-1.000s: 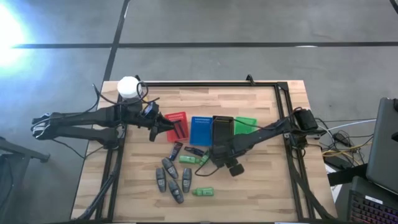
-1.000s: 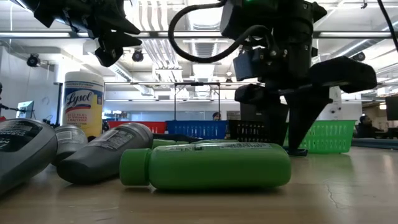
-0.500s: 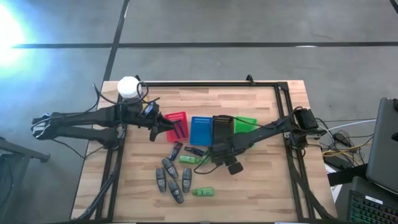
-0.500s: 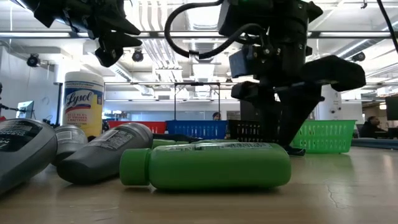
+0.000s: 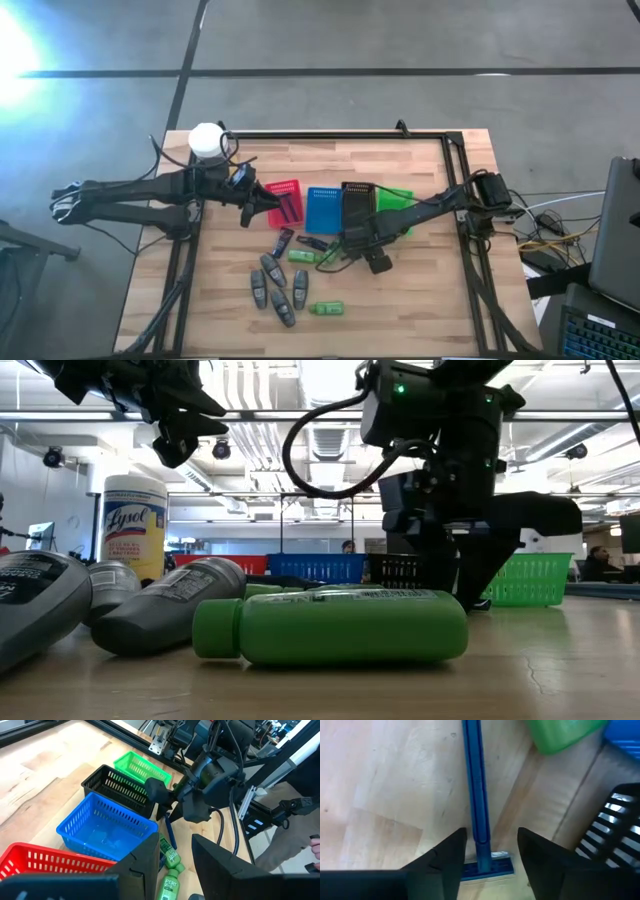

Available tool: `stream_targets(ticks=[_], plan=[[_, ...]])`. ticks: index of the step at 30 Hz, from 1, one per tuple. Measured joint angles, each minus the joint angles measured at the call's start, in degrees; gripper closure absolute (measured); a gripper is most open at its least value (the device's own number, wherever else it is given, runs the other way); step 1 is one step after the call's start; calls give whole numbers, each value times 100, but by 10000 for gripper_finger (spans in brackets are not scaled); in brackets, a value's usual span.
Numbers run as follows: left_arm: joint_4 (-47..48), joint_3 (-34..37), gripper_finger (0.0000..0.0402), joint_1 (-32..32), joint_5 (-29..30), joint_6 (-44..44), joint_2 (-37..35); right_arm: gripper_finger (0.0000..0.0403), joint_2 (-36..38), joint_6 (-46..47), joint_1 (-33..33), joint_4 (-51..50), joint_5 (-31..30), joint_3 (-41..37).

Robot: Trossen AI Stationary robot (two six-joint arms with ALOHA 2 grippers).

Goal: Pick & Place Travel size toiletries
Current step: Put the razor into the red basket

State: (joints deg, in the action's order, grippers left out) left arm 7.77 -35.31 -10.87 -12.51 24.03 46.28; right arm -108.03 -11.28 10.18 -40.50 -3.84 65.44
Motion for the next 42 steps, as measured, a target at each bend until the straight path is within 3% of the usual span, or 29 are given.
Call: stream_targets(ticks=[11, 16, 23, 28, 31, 36, 42], plan=[[-2, 0, 282, 0, 52, -9, 0, 378, -22, -89, 8, -95, 293, 86], [-2, 0, 282, 0, 50, -251, 0, 373, 0, 325, 37, -484, 671, 405], [-47, 0, 281, 28, 111, -1165, 0, 376, 693, 1519, -132, -687, 1300, 1031], [-229, 0, 250, 45, 154, -1482, 37, 377, 1057, 2334, -639, -601, 1295, 1516], [-654, 0, 212, 46, 312, -1405, 138, 377, 1028, 2823, -1009, -222, 1108, 1801], [-2178, -2, 158, 44, 905, -590, 286, 378, 981, 3404, -1233, 849, 363, 2088], [-3128, -7, 148, 11, 944, -80, 303, 378, 1003, 3762, -1227, 1669, -645, 2156]])
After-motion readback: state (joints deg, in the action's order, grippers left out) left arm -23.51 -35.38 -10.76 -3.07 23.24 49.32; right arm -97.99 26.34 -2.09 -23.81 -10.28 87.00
